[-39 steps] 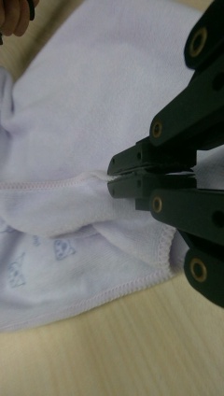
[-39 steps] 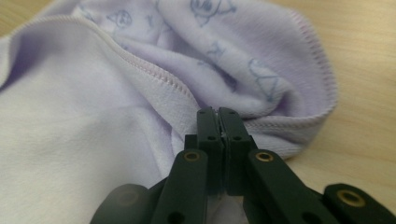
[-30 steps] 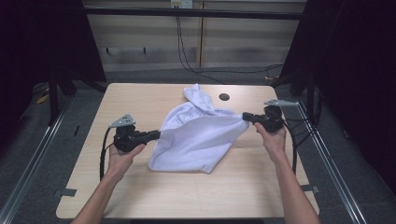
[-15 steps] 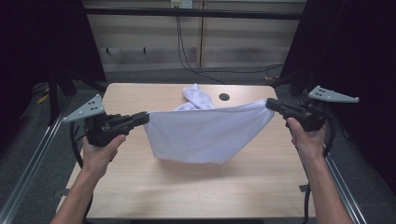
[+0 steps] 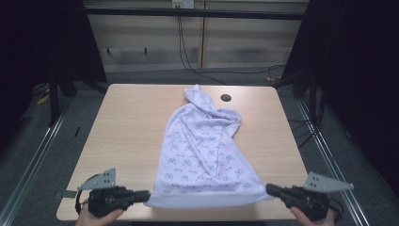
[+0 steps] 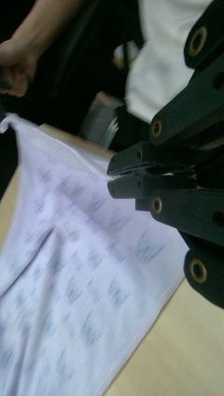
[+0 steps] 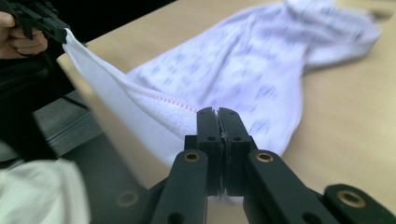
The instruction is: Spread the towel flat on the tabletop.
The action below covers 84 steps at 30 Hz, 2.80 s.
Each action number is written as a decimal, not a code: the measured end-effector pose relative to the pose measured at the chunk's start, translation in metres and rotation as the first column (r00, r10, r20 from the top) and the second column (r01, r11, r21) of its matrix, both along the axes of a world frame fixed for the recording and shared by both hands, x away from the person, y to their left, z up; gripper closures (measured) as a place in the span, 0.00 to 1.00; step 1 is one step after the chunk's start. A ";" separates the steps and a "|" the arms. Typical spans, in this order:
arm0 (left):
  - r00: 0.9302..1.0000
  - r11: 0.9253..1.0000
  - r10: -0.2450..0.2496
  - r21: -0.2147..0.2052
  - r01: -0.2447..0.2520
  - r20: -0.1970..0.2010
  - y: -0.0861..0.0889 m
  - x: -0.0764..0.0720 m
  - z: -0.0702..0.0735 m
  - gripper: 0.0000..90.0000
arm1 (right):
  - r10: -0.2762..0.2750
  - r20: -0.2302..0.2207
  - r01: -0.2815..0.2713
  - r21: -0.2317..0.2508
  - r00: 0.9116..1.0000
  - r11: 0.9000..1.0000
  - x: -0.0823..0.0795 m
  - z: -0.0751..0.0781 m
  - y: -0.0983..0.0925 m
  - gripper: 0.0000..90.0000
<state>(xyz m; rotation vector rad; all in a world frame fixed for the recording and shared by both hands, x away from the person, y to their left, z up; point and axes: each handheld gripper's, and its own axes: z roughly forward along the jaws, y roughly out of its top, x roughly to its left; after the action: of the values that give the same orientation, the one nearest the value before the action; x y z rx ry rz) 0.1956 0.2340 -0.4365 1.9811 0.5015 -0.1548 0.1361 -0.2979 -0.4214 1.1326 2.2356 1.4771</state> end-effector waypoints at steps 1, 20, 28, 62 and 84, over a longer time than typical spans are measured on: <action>1.000 1.000 -0.016 -0.005 0.016 -0.010 0.001 -0.006 -0.001 0.97 | 0.004 -0.009 -0.004 -0.006 1.000 1.000 -0.009 -0.004 0.000 0.98; 0.990 0.985 0.111 0.145 -0.098 -0.082 -0.033 0.112 -0.041 0.87 | -0.091 -0.078 0.081 -0.122 0.993 0.989 0.100 -0.039 0.003 0.61; 0.981 0.962 0.184 0.217 -0.165 -0.069 -0.070 0.166 -0.061 0.83 | -0.142 -0.110 0.119 -0.192 0.984 0.974 0.190 -0.062 0.030 0.59; 0.993 0.974 0.075 0.221 -0.052 -0.096 -0.044 0.097 -0.051 0.88 | -0.120 -0.152 0.095 -0.162 0.981 0.982 0.077 -0.054 0.004 0.70; 0.936 0.907 0.348 0.273 -0.322 -0.051 -0.046 0.173 -0.064 1.00 | -0.052 -0.153 0.014 -0.243 0.987 0.970 0.156 -0.071 0.051 0.67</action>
<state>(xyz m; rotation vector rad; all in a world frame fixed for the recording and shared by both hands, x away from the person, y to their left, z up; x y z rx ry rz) 0.3689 0.1881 -0.5007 2.1122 0.9615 0.0333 0.2920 -0.2469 -0.4926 1.2386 2.4082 1.0985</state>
